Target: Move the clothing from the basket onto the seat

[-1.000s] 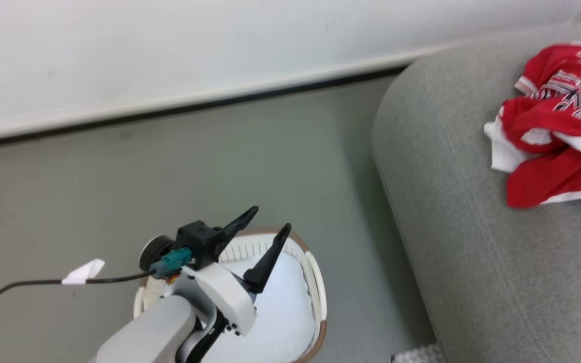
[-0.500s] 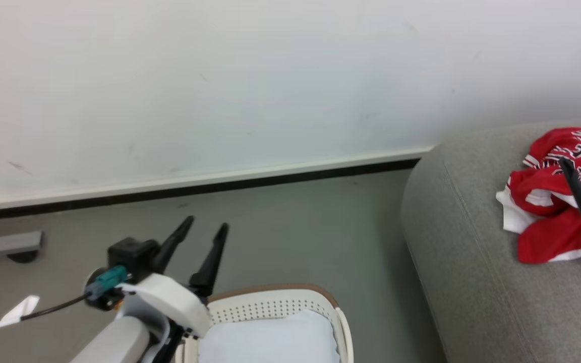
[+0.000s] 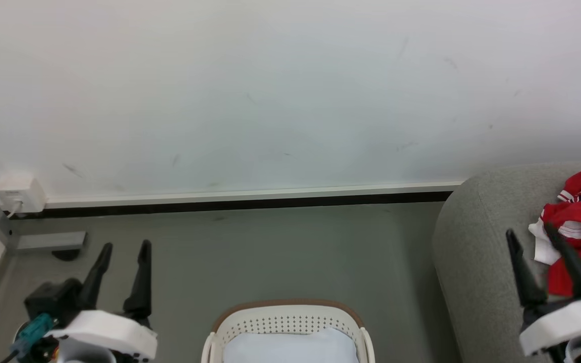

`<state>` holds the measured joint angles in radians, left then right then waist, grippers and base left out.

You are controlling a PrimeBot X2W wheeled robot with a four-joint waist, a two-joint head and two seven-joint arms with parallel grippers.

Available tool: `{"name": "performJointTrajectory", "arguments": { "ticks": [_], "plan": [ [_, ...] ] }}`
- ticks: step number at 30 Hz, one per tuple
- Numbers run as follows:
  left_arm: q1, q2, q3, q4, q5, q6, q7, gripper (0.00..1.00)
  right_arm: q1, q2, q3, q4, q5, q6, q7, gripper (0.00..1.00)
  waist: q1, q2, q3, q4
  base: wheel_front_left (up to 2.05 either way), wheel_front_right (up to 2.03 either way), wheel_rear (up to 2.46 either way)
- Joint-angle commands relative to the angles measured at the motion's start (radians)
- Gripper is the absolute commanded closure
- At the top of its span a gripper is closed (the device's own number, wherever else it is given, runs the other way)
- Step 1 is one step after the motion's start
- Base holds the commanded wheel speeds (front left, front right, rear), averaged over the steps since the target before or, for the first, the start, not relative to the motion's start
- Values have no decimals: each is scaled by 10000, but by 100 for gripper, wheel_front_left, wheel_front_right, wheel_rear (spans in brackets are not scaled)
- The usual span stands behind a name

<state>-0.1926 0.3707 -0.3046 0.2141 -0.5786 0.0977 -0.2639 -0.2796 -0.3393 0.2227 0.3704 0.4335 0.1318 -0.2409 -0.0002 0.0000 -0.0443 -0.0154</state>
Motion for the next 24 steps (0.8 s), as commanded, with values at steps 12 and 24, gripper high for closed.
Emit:
{"name": "performJointTrajectory", "arguments": {
  "ticks": [12,24],
  "plan": [
    [1844,-1367,2264,-249,1931,-753,-6,0,2008,1933,-1120,-676,-1671,-23,-241,0,2,0,18,-37,0,0,0],
    [1866,-2139,3157,-5,3001,-1485,-6,0,2048,2138,-1290,-979,-2064,-23,-245,0,2,0,45,-78,0,0,0]
  ]
}}
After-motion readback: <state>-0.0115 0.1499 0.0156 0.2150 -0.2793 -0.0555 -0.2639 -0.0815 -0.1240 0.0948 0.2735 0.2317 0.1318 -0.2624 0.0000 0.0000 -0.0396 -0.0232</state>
